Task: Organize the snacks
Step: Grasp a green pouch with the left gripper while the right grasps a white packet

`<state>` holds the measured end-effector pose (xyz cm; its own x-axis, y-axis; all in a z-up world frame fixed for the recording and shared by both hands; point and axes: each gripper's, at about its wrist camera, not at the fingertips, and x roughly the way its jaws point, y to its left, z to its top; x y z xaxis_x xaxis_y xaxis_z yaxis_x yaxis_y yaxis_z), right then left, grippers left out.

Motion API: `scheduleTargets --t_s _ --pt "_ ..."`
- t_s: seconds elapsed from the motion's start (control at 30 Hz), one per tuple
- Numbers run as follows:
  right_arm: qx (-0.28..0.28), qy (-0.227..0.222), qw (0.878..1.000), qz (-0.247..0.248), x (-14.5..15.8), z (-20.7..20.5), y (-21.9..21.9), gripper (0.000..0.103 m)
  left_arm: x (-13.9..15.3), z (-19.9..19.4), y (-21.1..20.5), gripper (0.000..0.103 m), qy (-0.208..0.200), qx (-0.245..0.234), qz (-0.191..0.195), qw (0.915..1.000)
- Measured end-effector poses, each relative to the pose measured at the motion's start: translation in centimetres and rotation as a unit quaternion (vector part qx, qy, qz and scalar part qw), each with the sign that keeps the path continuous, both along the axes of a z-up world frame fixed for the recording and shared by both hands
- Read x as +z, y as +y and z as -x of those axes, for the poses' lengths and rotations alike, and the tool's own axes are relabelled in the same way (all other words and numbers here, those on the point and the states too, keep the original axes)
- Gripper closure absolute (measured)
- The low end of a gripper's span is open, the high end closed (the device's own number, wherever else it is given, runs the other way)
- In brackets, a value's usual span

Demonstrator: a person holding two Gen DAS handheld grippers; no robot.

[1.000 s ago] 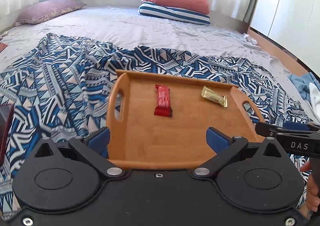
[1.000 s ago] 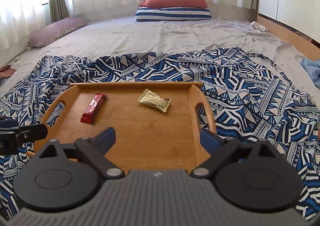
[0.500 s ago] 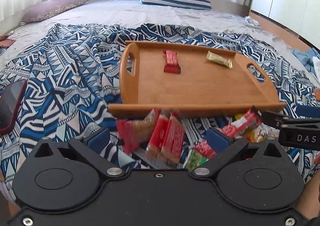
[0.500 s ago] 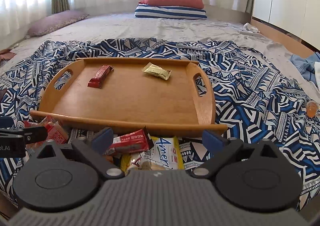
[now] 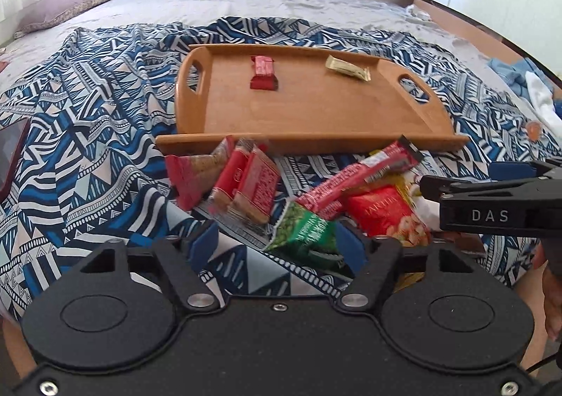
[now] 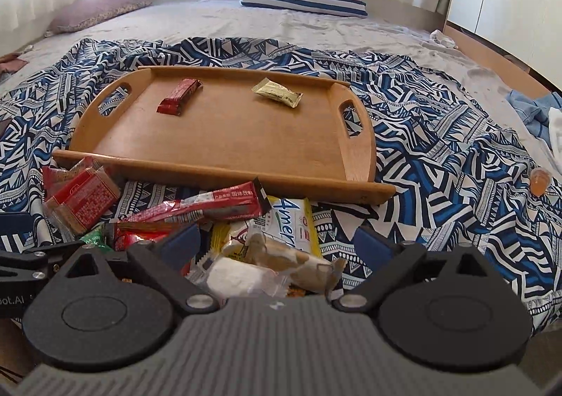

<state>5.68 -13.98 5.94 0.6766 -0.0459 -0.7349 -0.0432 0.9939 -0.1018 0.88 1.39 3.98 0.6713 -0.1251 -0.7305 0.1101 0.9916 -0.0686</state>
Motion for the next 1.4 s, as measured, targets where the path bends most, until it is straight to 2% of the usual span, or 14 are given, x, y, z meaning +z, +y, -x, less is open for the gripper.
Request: scheduleTargets --t_s 0.1,0.23,0.37,0.77,0.83,0.87,1.0,1.07,1.17,1.4 --pt "0.003 0.006 1.000 -0.003 -0.1 0.5 0.0 0.008 -0.2 0.1 -0.5 0.045 0.002 -0.008 -0.003 1.0000" --pt "0.008 0.012 1.000 0.006 -0.3 1.0 0.3 0.015 -0.6 -0.1 -1.0 0.045 0.001 -0.013 -0.003 0.9999" --pt "0.007 0.020 1.000 -0.009 -0.5 1.2 0.3 0.023 -1.0 -0.5 -1.6 0.046 0.001 -0.021 -0.007 0.9998" --pt "0.029 0.019 0.999 -0.003 -0.7 2.6 0.8 0.024 -2.6 -1.0 -1.8 0.040 0.004 -0.032 0.000 0.9995" --pt "0.032 0.018 0.999 -0.002 -0.9 2.7 0.8 0.024 -2.6 -1.0 -1.9 0.044 0.004 -0.035 -0.003 0.9994" --pt "0.033 0.017 0.999 -0.003 -1.0 2.8 0.7 0.024 -2.5 -0.9 -2.0 0.053 0.004 -0.040 0.001 0.9992" --pt "0.050 0.013 0.999 0.008 -1.7 2.7 1.3 0.025 -2.0 -0.7 -2.1 0.063 0.010 -0.035 0.007 0.9993" --pt "0.054 0.013 0.998 0.014 -2.1 2.6 1.6 0.030 -1.7 -0.5 -1.9 0.066 0.012 -0.033 0.013 0.9993" --pt "0.061 0.004 0.998 0.023 -2.4 2.8 2.2 0.032 -1.1 -0.3 -1.6 0.068 0.009 -0.028 0.014 0.9995" --pt "0.075 -0.024 0.996 0.039 -1.9 2.8 2.8 0.032 0.3 -0.1 -0.6 0.069 -0.002 -0.013 0.024 0.9996"
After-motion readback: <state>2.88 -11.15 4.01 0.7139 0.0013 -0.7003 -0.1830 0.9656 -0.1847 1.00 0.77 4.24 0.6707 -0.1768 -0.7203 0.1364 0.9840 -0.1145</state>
